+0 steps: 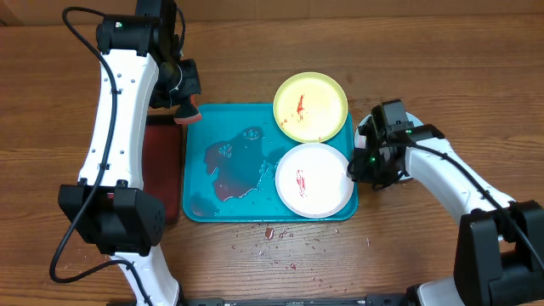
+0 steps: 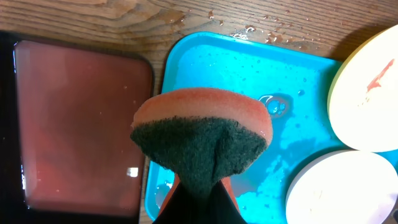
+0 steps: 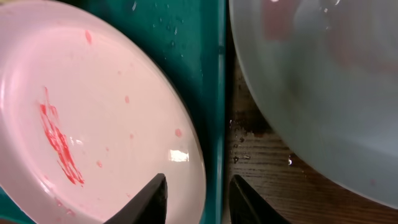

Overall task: Clean dirty plates on tray and stack at the side
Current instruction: 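Release the plate on the table and withdraw right gripper, then grasp the other white plate rim and drag it left on tray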

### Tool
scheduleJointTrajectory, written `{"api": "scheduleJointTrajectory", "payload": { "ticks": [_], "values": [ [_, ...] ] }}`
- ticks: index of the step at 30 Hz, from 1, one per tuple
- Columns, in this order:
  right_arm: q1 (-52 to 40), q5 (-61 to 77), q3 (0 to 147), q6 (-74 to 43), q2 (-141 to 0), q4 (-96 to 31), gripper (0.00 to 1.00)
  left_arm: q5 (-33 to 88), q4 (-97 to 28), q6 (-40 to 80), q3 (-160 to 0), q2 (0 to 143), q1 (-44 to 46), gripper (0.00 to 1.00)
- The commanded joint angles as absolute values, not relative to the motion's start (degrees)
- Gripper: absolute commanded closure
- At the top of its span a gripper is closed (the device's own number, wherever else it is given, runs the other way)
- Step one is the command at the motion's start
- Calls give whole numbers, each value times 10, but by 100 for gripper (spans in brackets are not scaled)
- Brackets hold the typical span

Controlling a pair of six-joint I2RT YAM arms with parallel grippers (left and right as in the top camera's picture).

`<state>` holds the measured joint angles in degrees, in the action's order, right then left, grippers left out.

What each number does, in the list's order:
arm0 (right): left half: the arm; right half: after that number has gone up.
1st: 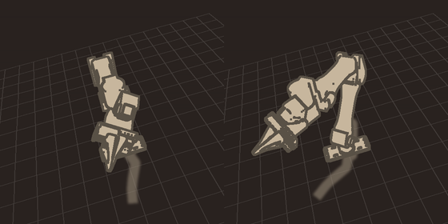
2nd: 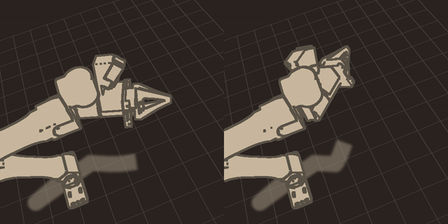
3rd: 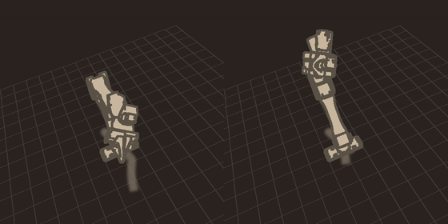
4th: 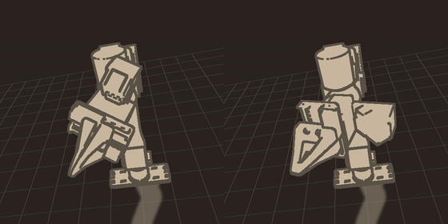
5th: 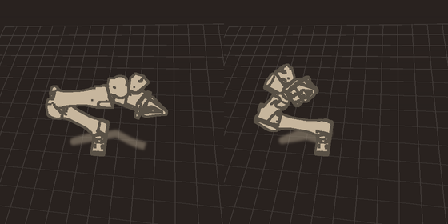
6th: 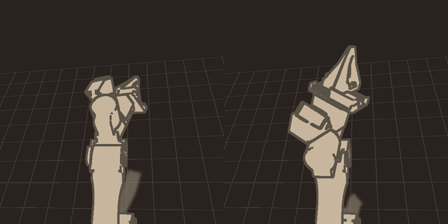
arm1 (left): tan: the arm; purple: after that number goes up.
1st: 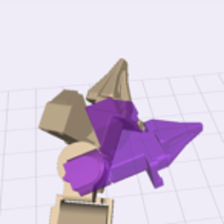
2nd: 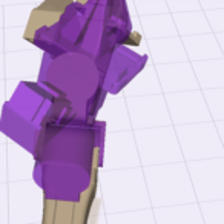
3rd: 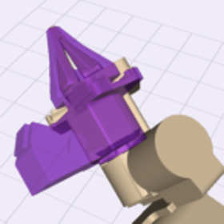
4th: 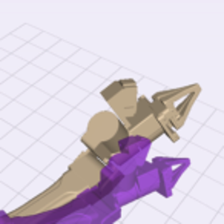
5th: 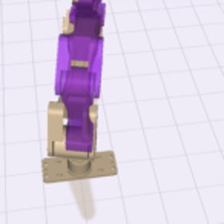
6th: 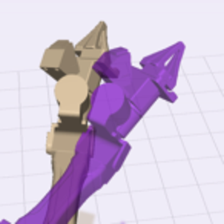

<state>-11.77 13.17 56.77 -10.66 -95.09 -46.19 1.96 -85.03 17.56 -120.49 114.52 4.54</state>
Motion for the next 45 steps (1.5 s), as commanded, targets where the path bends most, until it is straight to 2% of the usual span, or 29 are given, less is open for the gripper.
{"api": "scheduleJointTrajectory", "payload": {
  "ticks": [1,18,25,28,38,45],
  "values": [
    [-127,125,545,-104,-946,-443,67,21,-848,169,-1212,1148,51,96],
    [-158,127,536,-100,-955,-420,71,22,-846,169,-1212,1148,53,96],
    [-158,192,537,-112,-975,-418,89,22,-846,169,-1212,1148,53,96],
    [-166,194,541,-165,-975,-419,96,23,-843,170,-1212,1148,53,96],
    [-220,189,585,-258,-975,-445,96,26,-837,179,-1212,1148,53,96],
    [-301,174,620,-354,-977,-364,96,26,-838,178,-1212,1148,53,96]
  ]
}}
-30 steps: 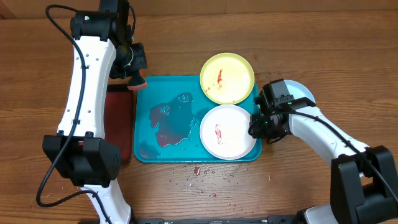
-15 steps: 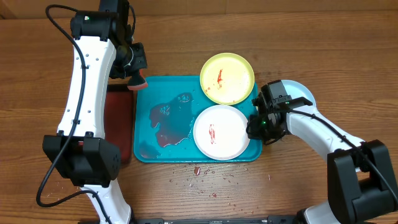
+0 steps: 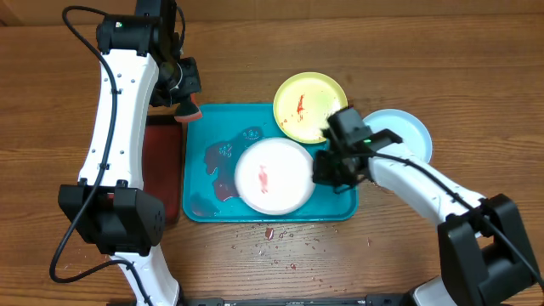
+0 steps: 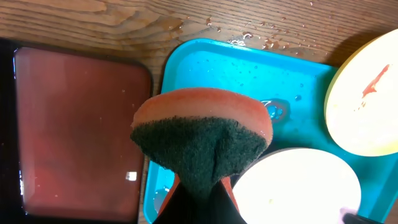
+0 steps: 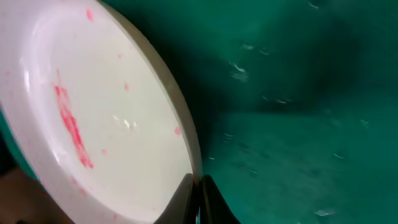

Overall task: Clean dirty plates on tray and stack at the side
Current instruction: 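Grasp the other white plate rim and drag it left on tray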

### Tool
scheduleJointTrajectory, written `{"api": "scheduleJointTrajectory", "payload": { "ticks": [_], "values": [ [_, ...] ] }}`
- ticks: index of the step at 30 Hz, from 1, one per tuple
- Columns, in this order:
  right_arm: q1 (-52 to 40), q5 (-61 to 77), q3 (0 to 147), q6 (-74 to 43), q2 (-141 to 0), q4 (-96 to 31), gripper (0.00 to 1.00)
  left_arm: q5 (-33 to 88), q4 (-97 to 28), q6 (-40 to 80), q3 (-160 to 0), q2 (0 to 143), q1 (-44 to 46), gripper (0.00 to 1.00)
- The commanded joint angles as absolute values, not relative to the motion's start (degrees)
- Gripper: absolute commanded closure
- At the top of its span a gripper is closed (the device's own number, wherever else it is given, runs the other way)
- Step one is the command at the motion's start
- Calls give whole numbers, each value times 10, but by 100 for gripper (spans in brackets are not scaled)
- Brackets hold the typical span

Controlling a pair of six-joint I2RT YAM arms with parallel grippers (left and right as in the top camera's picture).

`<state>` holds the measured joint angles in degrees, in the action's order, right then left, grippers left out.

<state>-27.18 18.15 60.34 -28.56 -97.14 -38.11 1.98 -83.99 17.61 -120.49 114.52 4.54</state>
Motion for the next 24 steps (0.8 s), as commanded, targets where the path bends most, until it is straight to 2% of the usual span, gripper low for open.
{"api": "scheduleJointTrajectory", "payload": {
  "ticks": [1,7,14,20,24],
  "values": [
    [-314,157,620,-373,-979,-352,96,25,-838,178,-1212,1148,53,96],
    [-375,98,620,-437,-1000,-311,96,26,-838,178,-1212,1148,53,96],
    [-381,90,620,-442,-1027,-280,96,26,-840,178,-1212,1148,53,96],
    [-381,73,620,-431,-1030,-250,73,29,-850,178,-1212,1148,54,96],
    [-381,73,620,-431,-1036,-229,68,60,-850,177,-1212,1148,54,96]
  ]
}}
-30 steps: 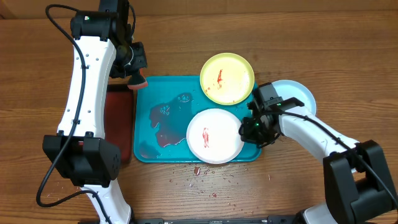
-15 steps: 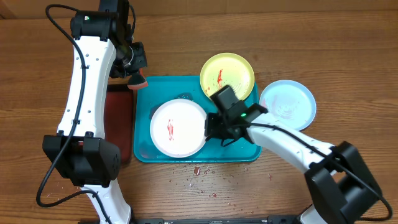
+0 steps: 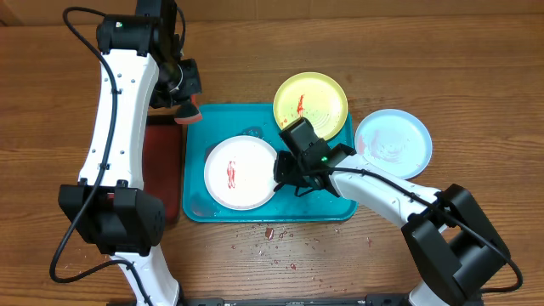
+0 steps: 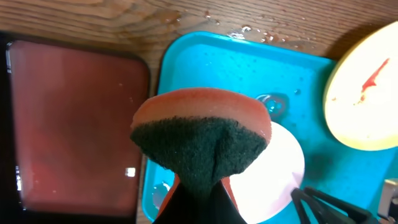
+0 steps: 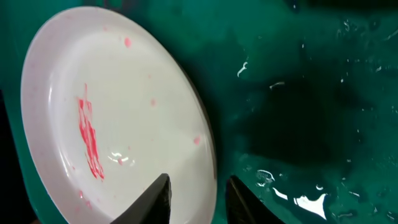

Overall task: Clean dirty plates on tray and stack at the side
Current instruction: 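Grasp the other white plate rim and drag it left on tray, then move the sponge in left gripper onto the dragged white plate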

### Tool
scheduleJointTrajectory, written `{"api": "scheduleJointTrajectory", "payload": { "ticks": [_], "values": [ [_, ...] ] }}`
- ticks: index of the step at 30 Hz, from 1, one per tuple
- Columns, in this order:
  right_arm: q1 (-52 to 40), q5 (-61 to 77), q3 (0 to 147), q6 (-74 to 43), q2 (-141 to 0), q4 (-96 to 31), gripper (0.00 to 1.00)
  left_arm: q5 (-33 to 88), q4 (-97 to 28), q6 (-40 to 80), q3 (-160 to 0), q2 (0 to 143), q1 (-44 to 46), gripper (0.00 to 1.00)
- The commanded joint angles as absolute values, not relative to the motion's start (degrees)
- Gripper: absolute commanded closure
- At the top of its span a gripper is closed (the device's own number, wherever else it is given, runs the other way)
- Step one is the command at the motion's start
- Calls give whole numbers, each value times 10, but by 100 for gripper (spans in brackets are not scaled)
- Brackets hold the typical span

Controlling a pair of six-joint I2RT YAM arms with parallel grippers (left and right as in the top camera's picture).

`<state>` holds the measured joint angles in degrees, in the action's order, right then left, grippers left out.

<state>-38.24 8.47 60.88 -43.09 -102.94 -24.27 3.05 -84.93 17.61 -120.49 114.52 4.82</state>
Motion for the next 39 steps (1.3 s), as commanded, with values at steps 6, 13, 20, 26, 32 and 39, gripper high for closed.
{"api": "scheduleJointTrajectory", "payload": {
  "ticks": [6,13,20,26,32,39],
  "values": [
    [-381,73,620,-437,-1061,-206,68,58,-848,171,-1212,1148,54,96],
    [-382,75,620,-438,-1075,-203,71,57,-842,163,-1211,1160,54,96],
    [-382,75,619,-470,-1089,-199,96,58,-837,142,-1211,1193,64,96],
    [-373,76,619,-498,-1105,-186,96,58,-843,107,-1211,1227,76,96],
    [-348,110,620,-479,-1105,-184,96,54,-870,46,-1211,1242,107,96],
    [-333,109,666,-404,-1105,-262,96,49,-885,44,-1211,1242,133,96]
  ]
}}
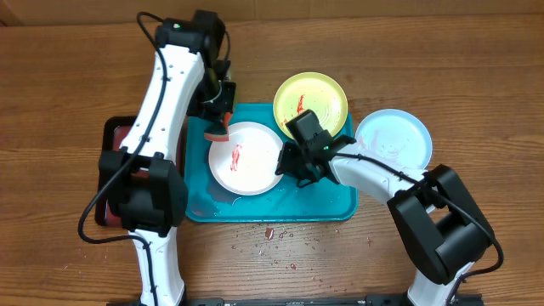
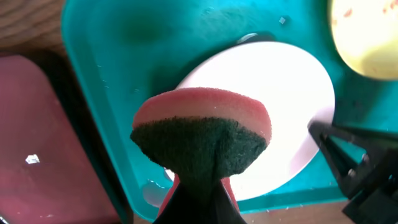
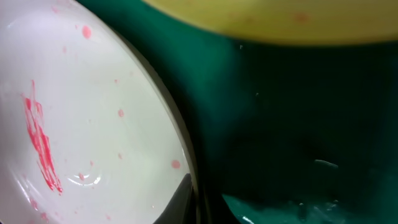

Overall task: Clean dirty plates on tray and stack at the side
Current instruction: 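Move the sponge in left gripper onto the dragged white plate, then scrub the white plate with the sponge while right gripper holds it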

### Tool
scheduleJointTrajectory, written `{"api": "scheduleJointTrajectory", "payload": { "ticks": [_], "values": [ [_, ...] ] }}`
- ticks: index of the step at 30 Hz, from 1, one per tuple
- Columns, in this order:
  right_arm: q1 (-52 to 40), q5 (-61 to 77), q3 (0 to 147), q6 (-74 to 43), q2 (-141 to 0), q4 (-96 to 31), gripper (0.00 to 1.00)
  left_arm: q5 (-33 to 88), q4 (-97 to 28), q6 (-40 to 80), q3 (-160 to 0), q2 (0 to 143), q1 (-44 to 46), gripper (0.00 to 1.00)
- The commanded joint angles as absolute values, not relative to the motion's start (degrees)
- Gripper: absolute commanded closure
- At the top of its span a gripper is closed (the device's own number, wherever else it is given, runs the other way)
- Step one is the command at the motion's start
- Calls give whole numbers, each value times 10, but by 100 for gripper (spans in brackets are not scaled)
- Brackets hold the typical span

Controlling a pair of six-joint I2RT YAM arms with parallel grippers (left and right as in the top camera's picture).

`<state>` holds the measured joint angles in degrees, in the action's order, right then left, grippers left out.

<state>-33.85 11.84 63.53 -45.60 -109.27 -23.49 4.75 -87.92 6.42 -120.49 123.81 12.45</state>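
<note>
A white plate (image 1: 245, 157) with a red smear lies in the left half of the teal tray (image 1: 336, 200). My right gripper (image 1: 287, 163) is shut on its right rim; the right wrist view shows the rim pinched between the fingers (image 3: 194, 199). My left gripper (image 1: 218, 119) is shut on an orange sponge with a green scouring face (image 1: 217, 133), held over the plate's left edge (image 2: 273, 106). A yellow plate (image 1: 310, 106) with a red smear rests on the tray's far right corner.
A light blue plate (image 1: 393, 140) sits on the table right of the tray. A dark red basin (image 1: 110, 170) stands left of the tray, partly under the left arm. Puddles lie on the tray (image 1: 204, 204). Red crumbs dot the wood (image 1: 276, 238) in front.
My left arm has moved from the tray's far left corner to over the white plate's left edge, sponge still held. My right gripper, open at the rim before, is now shut on it.
The white plate lay at the tray's front right with my right gripper open at its rim. Then the gripper was shut on the rim with the plate mid-tray. Then the plate lay at the tray's left, gripper open. Now the rim is gripped and the sponge hangs over it.
</note>
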Motion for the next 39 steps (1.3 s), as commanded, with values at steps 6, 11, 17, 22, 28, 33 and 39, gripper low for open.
{"api": "scheduleJointTrajectory", "payload": {
  "ticks": [6,11,17,22,28,33,39],
  "values": [
    [-341,69,701,-366,-1105,-318,96,40,-893,45,-1211,1242,140,96],
    [-342,64,701,-365,-1105,-318,96,39,-898,33,-1195,1242,145,96],
    [-342,64,701,-361,-1105,-318,96,48,-851,35,-1125,1242,149,96],
    [-342,64,701,-361,-1105,-318,96,63,-777,43,-1039,1242,170,96],
    [-342,64,701,-359,-1105,-319,96,36,-674,83,-937,1241,205,96],
    [-342,64,701,-359,-1105,-319,96,-22,-595,159,-866,1240,222,96],
    [-342,64,701,-359,-1105,-318,96,-34,-565,178,-860,1230,222,96]
  ]
}}
